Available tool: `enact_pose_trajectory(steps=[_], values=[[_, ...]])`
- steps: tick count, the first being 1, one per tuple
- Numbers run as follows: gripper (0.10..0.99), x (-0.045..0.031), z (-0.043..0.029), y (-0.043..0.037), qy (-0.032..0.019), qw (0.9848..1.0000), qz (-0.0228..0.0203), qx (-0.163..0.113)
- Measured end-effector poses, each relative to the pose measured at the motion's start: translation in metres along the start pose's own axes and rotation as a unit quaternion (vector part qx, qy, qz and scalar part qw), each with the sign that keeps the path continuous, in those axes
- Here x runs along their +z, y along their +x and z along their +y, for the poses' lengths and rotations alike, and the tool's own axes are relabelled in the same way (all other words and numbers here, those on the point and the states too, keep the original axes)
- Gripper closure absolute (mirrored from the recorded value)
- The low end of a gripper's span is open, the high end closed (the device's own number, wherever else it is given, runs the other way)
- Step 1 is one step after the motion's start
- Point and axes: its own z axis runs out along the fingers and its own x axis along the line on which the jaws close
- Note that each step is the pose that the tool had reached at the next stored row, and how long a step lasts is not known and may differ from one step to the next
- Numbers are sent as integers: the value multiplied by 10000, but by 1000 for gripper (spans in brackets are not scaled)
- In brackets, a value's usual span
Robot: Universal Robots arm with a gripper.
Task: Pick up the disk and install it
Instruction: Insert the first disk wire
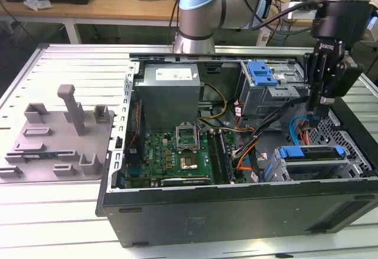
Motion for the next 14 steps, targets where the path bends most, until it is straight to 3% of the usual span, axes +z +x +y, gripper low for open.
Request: enact_pose_trajectory(steps=[2,6,9,14], values=[[737,20,10,-9,81,10000,15,37],[737,35,52,-17,152,9998,50,74],[737,43,53,-20,162,9998,89,80],[737,51,67,-22,147,9998,90,111]])
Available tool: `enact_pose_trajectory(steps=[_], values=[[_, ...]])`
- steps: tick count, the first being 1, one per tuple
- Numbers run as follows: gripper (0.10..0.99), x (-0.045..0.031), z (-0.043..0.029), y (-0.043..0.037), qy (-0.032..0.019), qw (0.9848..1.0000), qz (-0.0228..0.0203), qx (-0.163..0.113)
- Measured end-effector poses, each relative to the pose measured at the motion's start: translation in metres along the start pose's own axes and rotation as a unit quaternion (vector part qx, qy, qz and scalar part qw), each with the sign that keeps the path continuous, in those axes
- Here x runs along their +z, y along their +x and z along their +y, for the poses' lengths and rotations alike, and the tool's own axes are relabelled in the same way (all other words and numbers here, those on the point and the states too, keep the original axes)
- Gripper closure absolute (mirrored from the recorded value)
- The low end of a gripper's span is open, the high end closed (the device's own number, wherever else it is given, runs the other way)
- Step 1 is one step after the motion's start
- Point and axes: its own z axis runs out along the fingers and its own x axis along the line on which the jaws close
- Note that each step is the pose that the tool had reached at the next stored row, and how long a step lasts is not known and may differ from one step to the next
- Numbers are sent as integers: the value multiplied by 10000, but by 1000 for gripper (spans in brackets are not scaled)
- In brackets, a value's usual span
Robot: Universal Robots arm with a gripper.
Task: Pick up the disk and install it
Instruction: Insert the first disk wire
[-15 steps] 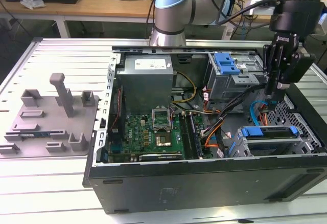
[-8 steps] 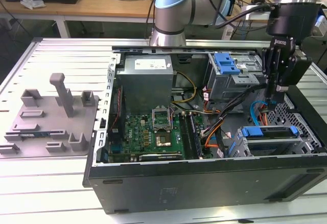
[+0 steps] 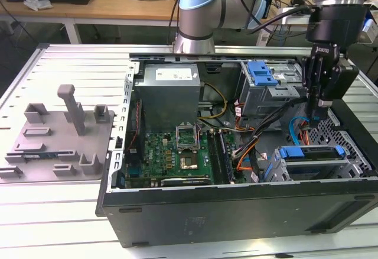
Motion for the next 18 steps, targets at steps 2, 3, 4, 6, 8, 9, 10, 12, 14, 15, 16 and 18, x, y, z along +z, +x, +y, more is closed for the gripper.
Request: enact_pose_trajectory(steps=[2,3,4,6,8,9,10,12,14,15,16,18], values=[[737,5,1,-2,-12,10000,1,24],[737,8,1,-2,-18,10000,2,37],[737,10,1,-3,-22,10000,2,45],[737,13,1,-4,-26,10000,4,55],[737,15,1,-5,-27,10000,4,55],[737,15,1,-5,-27,10000,5,55],[737,16,1,-6,-27,10000,6,55],[737,17,0,-6,-28,10000,7,54],[749,18,0,-7,-30,10000,10,54],[816,18,0,-7,-30,10000,11,53],[882,19,0,-7,-30,10000,11,53],[922,19,0,-7,-30,10000,11,53]])
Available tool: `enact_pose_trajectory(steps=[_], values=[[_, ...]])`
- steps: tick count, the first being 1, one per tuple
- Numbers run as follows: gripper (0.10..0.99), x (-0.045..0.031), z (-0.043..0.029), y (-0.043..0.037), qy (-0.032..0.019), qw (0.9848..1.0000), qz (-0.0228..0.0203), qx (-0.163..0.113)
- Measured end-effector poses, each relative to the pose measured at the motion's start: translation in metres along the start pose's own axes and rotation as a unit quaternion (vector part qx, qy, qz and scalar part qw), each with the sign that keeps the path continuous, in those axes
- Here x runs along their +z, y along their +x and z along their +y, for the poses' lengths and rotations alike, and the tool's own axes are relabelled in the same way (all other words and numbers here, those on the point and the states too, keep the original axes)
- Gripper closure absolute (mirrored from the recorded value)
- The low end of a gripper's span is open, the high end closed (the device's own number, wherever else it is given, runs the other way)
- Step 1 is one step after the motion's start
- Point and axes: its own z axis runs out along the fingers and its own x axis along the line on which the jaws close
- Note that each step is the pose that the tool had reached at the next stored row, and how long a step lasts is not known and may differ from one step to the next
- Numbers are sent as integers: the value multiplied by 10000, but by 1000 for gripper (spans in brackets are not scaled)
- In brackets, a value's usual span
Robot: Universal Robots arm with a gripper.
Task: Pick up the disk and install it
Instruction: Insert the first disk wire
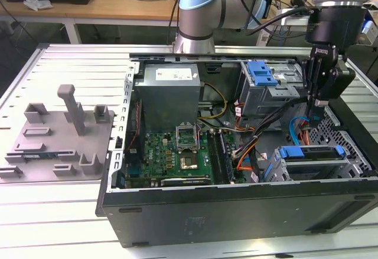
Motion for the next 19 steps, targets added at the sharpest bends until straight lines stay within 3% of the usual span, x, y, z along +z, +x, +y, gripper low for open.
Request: enact_pose_trajectory(steps=[6,11,14,16,18,19], values=[[922,5,-4,3,0,10000,-3,-1],[922,33,-28,74,-7,10000,-47,0],[922,31,-49,164,-22,9999,-153,0],[922,19,-61,247,-38,9996,-268,1],[922,12,-72,323,-57,9991,-417,3],[922,12,-76,346,-62,9989,-460,3]])
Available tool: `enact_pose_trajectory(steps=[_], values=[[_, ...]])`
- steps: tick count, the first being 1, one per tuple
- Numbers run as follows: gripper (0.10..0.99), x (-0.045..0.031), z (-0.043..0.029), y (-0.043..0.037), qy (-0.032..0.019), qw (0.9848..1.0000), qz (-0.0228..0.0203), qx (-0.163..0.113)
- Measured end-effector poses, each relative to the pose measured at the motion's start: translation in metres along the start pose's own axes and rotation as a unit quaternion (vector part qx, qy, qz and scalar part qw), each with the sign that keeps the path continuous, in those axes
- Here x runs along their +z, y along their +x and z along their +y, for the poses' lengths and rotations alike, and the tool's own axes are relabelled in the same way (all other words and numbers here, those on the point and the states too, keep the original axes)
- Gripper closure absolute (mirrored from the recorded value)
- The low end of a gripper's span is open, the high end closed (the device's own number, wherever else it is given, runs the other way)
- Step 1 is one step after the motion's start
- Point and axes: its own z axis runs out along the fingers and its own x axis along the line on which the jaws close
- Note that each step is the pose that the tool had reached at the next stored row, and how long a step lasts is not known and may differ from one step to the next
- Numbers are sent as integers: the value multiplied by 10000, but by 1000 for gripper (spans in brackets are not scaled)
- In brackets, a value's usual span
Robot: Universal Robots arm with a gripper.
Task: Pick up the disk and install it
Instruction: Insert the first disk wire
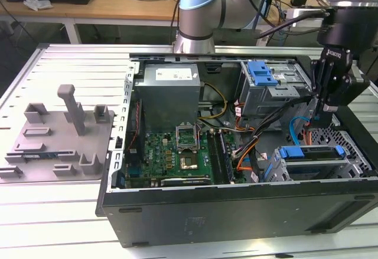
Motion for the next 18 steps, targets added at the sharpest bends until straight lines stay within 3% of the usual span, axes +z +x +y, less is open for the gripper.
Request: enact_pose_trajectory(steps=[1,2,4,5,8,10,11,12,14,17,18], values=[[922,0,-3,16,-3,10000,-33,0],[922,12,-9,62,-19,9998,-184,3],[922,33,-18,121,-46,9992,-387,5],[922,44,-21,149,-56,9989,-463,6],[922,61,-34,232,-71,9983,-578,7],[922,65,-40,273,-74,9982,-603,6],[922,66,-43,298,-76,9978,-663,6],[922,69,-46,320,-76,9970,-776,6],[922,75,-51,352,-76,9953,-962,7],[922,75,-56,386,-81,9940,-1092,6],[922,75,-59,403,-85,9932,-1160,6]])
